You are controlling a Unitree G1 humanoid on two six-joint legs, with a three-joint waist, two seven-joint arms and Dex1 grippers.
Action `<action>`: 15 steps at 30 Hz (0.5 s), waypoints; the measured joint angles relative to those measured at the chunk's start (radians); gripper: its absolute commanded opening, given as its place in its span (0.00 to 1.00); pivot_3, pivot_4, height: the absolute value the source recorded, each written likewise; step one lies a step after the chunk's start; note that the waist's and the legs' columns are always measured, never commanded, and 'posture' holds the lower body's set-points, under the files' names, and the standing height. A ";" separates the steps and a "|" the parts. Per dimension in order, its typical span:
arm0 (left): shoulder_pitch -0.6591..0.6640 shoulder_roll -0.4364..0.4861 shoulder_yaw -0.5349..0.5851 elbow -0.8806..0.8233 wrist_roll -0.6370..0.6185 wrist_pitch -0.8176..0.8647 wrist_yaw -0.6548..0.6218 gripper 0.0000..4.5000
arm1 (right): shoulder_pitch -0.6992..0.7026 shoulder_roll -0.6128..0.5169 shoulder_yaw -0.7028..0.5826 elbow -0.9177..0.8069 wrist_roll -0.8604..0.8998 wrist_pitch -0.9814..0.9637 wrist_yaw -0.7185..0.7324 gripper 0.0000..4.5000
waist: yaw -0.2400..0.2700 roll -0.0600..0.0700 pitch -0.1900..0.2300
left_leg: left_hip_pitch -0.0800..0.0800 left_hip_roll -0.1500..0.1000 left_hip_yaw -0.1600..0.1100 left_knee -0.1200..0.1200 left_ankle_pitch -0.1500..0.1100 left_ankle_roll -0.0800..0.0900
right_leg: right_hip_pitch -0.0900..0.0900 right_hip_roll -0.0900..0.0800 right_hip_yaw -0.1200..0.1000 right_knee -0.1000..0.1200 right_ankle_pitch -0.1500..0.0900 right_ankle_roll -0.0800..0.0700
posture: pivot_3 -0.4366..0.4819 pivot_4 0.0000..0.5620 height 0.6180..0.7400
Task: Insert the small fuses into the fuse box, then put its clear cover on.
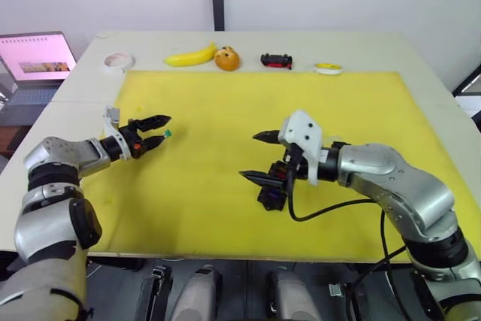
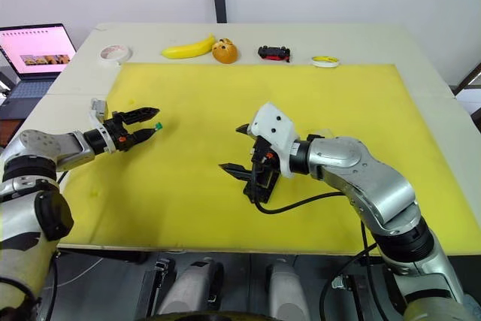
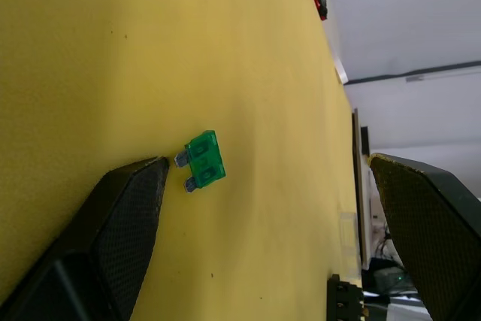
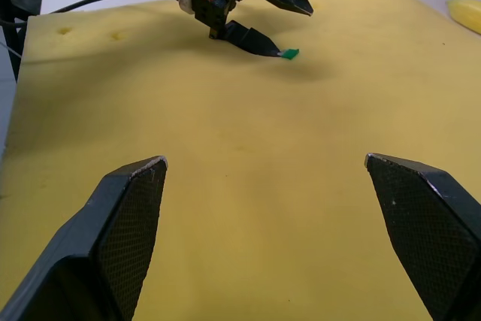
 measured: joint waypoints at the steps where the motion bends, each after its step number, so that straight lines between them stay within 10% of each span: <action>1: 0.000 -0.002 0.000 -0.001 0.000 0.000 0.000 1.00 | 0.000 -0.002 0.000 0.000 0.000 0.000 0.000 1.00 | 0.000 0.000 0.000 | 0.000 0.000 0.000 0.000 0.000 0.000 | 0.000 0.000 0.000 0.000 0.000 0.000 | 0.48 0.27 1.00; 15: -0.020 -0.032 -0.003 -0.009 0.042 -0.004 -0.007 1.00 | -0.005 -0.003 -0.002 0.010 -0.005 0.004 -0.001 1.00 | 0.006 0.000 0.000 | 0.001 -0.003 -0.003 0.000 0.001 0.001 | 0.004 -0.001 -0.001 -0.002 0.000 0.000 | 0.48 0.27 1.00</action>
